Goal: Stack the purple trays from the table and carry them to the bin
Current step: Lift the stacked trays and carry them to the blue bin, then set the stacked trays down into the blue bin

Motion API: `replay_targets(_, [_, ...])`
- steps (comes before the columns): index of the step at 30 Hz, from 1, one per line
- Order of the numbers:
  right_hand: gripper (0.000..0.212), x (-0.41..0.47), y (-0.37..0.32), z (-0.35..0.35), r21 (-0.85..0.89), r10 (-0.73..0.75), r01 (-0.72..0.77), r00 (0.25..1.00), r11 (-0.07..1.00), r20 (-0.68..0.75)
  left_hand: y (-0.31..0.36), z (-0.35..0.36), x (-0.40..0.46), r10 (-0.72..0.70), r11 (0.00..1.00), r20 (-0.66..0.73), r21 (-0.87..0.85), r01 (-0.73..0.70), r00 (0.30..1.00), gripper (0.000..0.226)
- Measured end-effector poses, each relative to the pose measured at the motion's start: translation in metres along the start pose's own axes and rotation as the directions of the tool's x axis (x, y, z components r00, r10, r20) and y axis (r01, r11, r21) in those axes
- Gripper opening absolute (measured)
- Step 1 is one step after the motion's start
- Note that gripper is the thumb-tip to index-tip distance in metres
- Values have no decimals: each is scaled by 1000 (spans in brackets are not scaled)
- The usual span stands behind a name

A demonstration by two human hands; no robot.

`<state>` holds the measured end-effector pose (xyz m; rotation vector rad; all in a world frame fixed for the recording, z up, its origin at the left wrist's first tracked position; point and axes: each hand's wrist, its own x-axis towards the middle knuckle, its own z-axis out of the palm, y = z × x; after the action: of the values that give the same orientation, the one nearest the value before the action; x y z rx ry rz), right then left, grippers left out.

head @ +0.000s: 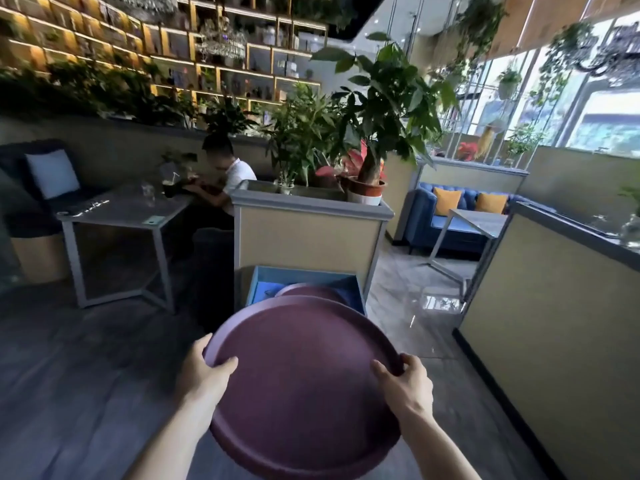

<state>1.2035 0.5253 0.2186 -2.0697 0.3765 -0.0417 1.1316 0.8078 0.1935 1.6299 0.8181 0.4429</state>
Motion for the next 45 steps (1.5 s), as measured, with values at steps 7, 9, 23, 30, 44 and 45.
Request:
replay_targets(7, [57,67,-22,40,-7,2,-2,999,1000,-33,8,41,76,19,999,29,-29,-18,999,66])
replay_targets(9, [58,92,-25,52,2,7,-7,999,1000,-37,10,57,99,21,999,29,-32,-20,999,66])
replay_targets(23, [52,354,-44,166,-68,67,-63,996,996,60,13,230,294,-50,995,-67,79,55,997,64])
replay_targets(30, [44,454,-40,210,-199,123,-98,985,975,118,-4,294,357,-174,963,-132,186,196,976,61])
replay_targets(44, [34,541,5,293,-399,262,-194,957,896,122,-76,344,464,-365,834,-102,407,373,926,64])
replay_targets(45, [35,545,6,299,-403,271,-205,956,892,113,-78,348,470,-362,828,-107,420,372,926,61])
